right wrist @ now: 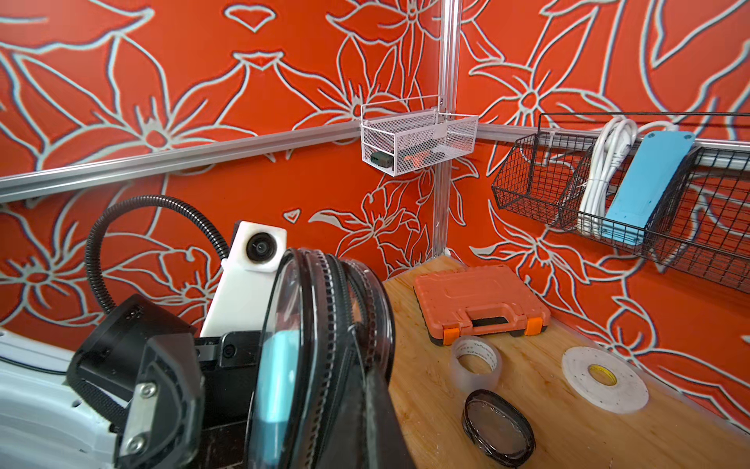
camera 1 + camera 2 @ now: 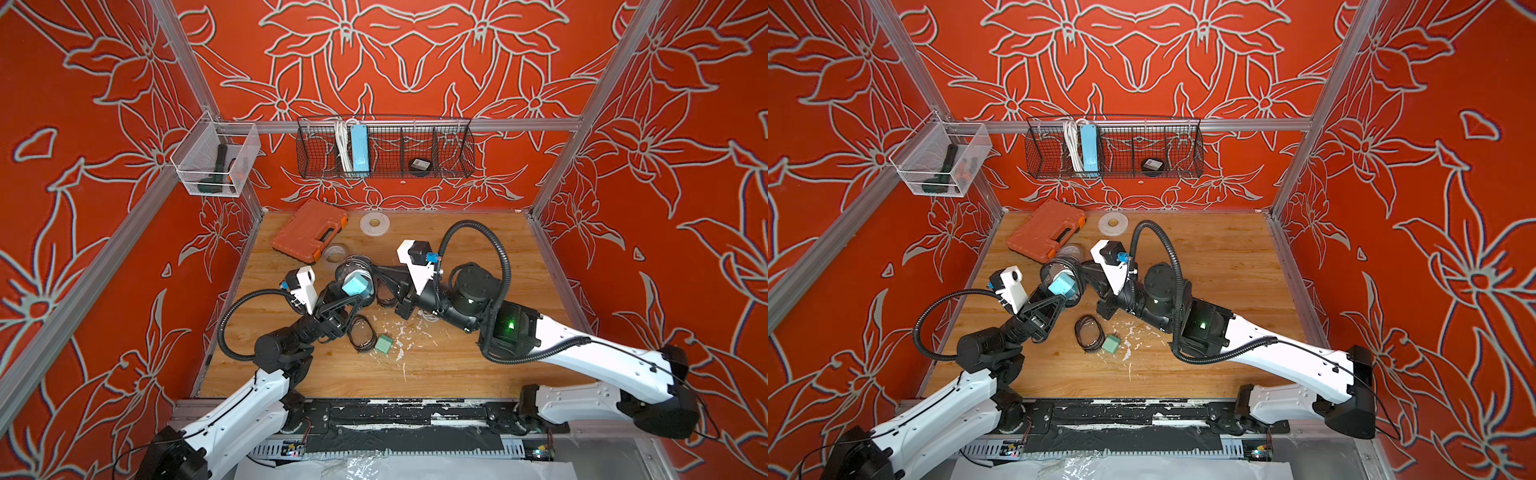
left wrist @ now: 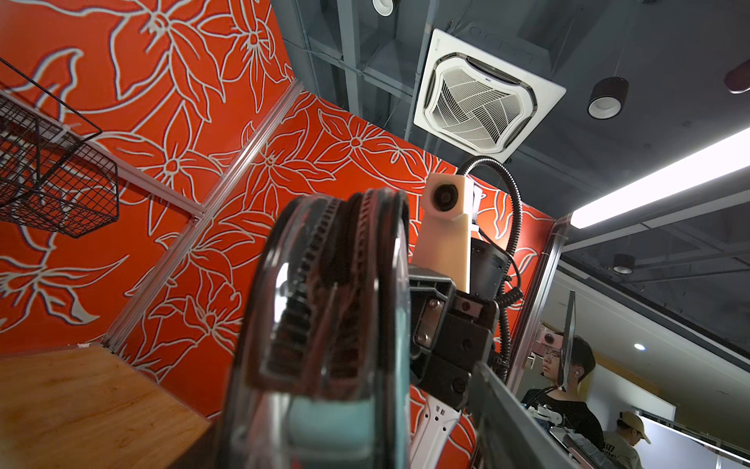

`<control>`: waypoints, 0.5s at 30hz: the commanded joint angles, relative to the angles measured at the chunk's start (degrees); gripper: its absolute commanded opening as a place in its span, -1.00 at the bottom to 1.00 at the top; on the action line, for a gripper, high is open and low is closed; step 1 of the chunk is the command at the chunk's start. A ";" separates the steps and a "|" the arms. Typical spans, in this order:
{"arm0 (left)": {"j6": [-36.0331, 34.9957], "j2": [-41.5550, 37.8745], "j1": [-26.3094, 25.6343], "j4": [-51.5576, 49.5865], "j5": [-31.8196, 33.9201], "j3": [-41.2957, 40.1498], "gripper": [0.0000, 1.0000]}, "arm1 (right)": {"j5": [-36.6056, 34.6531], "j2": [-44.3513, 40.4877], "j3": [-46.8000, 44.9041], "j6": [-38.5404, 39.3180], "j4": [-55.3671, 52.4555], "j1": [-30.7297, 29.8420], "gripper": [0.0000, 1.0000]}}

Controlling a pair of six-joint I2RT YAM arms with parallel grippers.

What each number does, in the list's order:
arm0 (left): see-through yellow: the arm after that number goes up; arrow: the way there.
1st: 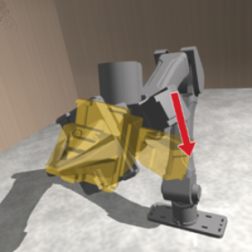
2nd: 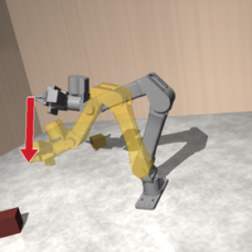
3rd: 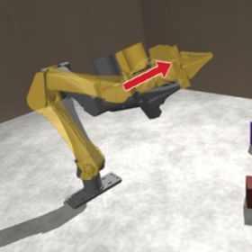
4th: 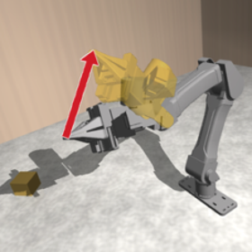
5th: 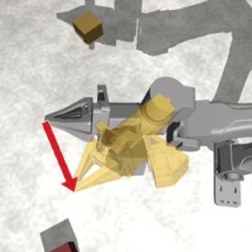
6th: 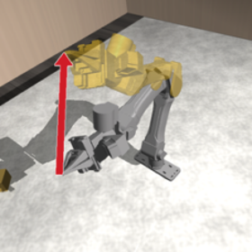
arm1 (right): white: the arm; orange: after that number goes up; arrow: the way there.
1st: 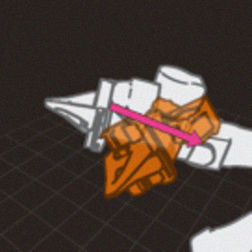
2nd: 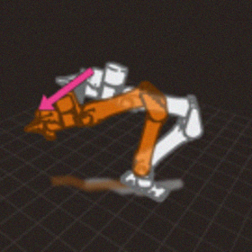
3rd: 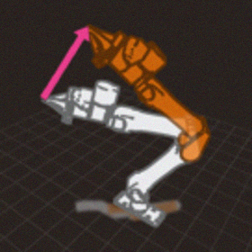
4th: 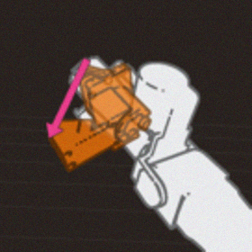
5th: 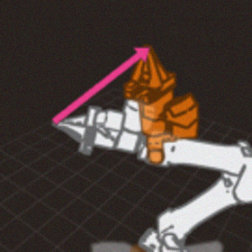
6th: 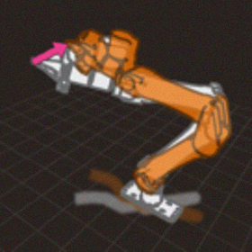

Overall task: Pack away charging kits
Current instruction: Zip the zipper on the storage bag.

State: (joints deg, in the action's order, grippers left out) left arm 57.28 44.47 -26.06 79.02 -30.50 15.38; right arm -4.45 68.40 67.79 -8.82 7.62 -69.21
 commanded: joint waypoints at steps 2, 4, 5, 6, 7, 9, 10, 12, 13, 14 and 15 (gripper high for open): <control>1.80 0.78 0.32 3.75 -0.58 2.10 0.33 | -1.27 -1.95 -1.16 -1.50 4.86 -0.31 -1.00; 2.46 1.53 0.31 3.61 -1.17 2.63 0.34 | -1.13 -2.02 -0.96 -1.53 4.73 -0.33 -1.00; 2.70 1.79 0.31 3.60 -1.39 2.80 0.34 | -1.25 -2.04 -0.83 -1.63 4.57 -0.33 -1.00; 2.92 2.14 0.31 3.76 -1.55 2.99 0.35 | -1.52 -1.96 -0.82 -1.72 4.61 -0.32 -1.00; 3.15 2.41 0.31 3.76 -1.73 3.15 0.35 | -1.62 -1.96 -0.82 -1.77 4.60 -0.33 -1.00; 3.23 2.88 0.31 3.55 -2.09 3.55 0.28 | -2.08 -1.97 -0.82 -1.96 4.51 -0.35 -1.00; 3.17 2.99 0.31 3.23 -2.28 3.76 0.19 | -2.27 -1.96 -1.02 -1.98 4.51 -0.32 -1.00; 3.19 3.17 0.32 2.60 -2.28 4.03 -0.17 | -3.07 -1.94 -1.10 -1.89 4.38 -0.34 -1.00; 3.19 3.17 0.31 2.27 -2.49 4.17 -0.31 | -3.66 -1.82 -1.09 -1.70 4.13 -0.32 -1.00; 2.99 3.10 0.31 1.85 -2.61 4.36 -0.42 | -4.25 -1.69 -1.04 -1.45 3.71 -0.35 -1.00; 2.51 2.85 0.33 0.63 -2.57 4.59 -0.54 | -4.91 -1.74 -1.08 -1.15 3.11 -0.29 -1.00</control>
State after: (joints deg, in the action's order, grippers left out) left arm 60.01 47.79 -25.91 78.87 -32.03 18.28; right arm -6.83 67.42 67.20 -9.87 9.37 -69.21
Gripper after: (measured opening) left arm 0.279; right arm 0.047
